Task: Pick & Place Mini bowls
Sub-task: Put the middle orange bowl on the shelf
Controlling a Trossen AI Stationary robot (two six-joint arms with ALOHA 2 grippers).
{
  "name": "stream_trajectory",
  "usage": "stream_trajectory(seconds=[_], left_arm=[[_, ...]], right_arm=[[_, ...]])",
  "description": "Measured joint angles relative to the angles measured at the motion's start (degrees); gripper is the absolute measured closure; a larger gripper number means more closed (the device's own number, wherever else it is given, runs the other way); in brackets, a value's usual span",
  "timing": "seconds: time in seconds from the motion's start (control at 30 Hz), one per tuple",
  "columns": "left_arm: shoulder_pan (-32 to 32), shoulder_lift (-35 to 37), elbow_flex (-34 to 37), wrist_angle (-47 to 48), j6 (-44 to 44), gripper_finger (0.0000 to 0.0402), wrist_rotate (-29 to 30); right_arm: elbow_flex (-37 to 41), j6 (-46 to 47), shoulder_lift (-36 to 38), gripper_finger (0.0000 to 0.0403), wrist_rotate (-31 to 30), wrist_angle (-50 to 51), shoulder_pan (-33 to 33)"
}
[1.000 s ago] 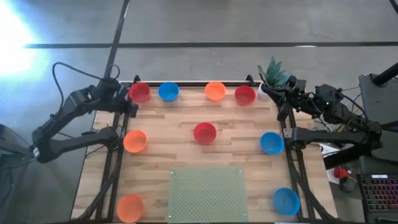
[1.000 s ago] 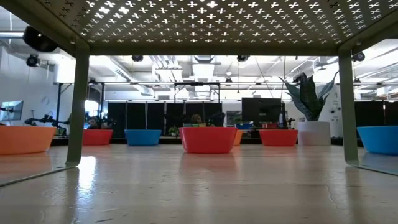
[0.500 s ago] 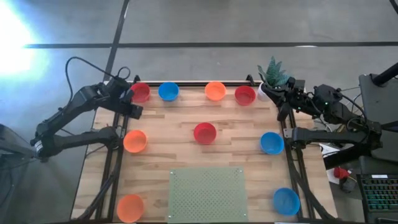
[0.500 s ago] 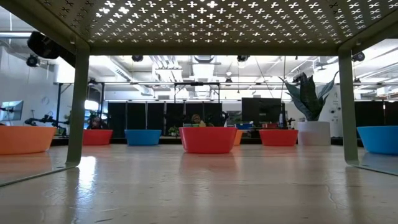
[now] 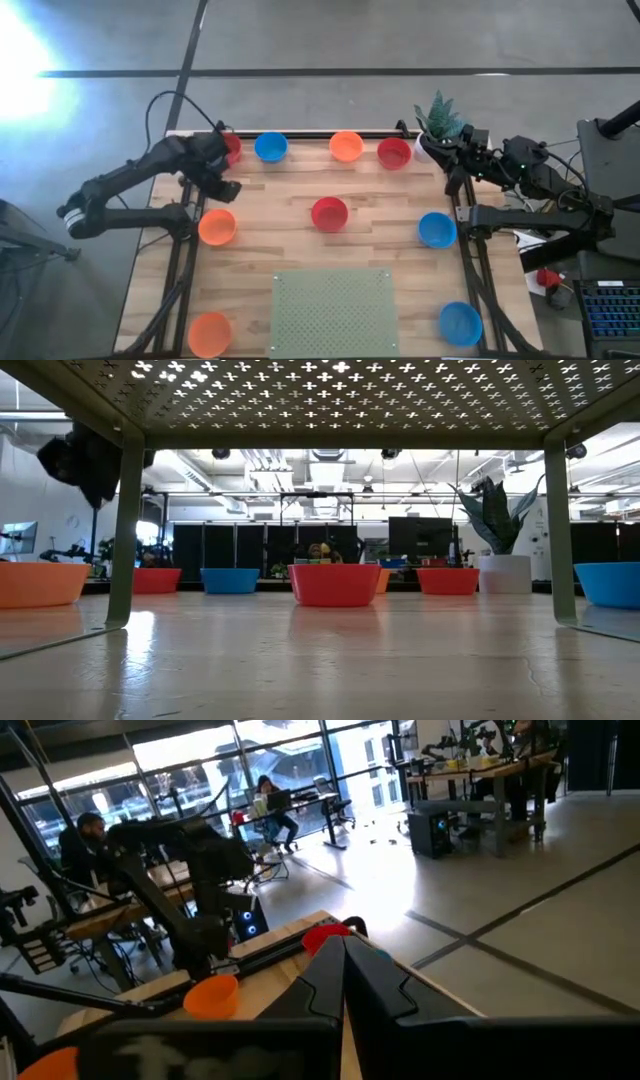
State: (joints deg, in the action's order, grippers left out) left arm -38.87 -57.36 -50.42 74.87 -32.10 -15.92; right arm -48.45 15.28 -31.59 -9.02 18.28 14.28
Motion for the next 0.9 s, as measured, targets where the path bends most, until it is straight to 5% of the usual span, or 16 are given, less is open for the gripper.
stream_trajectory(seconds=[0.5,0.9], left_arm=[[3.67,-3.76,3.88,-6.25,-10.34,0.0300,0.04],[12.45,-3.83,5.99,-7.61,-22.22,0.0300,4.62]], right_arm=[[0.00,-0.26,0.04,0.0394,0.00,0.34,0.00],[0.02,-0.26,0.07,0.0394,0.00,2.60,-0.02]])
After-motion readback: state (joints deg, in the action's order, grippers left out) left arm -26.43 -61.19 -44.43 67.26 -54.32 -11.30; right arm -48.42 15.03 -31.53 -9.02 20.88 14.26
